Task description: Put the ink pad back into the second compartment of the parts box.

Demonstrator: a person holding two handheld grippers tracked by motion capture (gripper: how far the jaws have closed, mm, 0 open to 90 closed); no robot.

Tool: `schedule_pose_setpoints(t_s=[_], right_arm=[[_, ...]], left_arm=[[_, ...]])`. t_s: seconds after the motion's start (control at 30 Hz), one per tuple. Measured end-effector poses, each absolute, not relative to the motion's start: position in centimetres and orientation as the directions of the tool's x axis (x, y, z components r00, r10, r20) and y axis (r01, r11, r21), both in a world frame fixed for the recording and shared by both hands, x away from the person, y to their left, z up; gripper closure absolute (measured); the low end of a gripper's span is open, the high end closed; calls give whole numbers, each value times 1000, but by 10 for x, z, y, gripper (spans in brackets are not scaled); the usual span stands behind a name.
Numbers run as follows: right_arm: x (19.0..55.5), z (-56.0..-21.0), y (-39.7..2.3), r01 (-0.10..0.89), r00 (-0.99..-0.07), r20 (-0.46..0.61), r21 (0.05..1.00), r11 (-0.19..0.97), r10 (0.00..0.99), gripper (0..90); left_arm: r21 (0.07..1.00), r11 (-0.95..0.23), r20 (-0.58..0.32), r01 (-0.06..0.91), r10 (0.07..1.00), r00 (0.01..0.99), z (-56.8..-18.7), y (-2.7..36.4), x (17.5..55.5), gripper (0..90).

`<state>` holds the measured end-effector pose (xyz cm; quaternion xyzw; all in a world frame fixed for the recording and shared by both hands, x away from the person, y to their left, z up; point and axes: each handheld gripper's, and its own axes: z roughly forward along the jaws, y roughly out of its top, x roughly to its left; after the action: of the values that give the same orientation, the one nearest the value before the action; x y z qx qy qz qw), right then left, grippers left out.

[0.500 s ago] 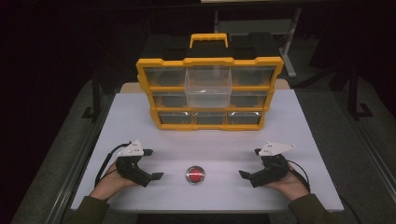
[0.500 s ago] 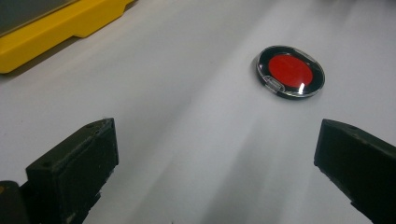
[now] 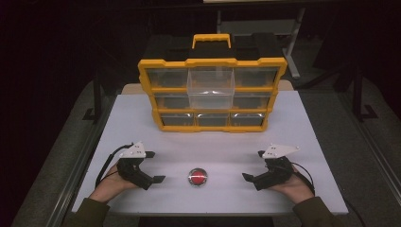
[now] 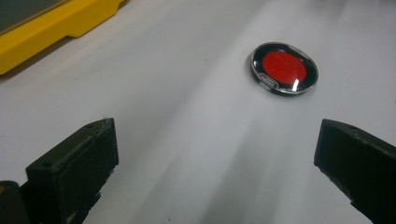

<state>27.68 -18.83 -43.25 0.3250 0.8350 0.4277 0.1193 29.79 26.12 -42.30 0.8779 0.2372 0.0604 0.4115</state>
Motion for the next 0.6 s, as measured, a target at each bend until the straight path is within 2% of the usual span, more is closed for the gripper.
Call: schedule_pose_setpoints(t_s=[0.6], right_arm=[[275,-431,-187,438,-761,86,798,413,643,0]], left_arm=[[739,-569,-96,359,439,893,-416,251,302,0]])
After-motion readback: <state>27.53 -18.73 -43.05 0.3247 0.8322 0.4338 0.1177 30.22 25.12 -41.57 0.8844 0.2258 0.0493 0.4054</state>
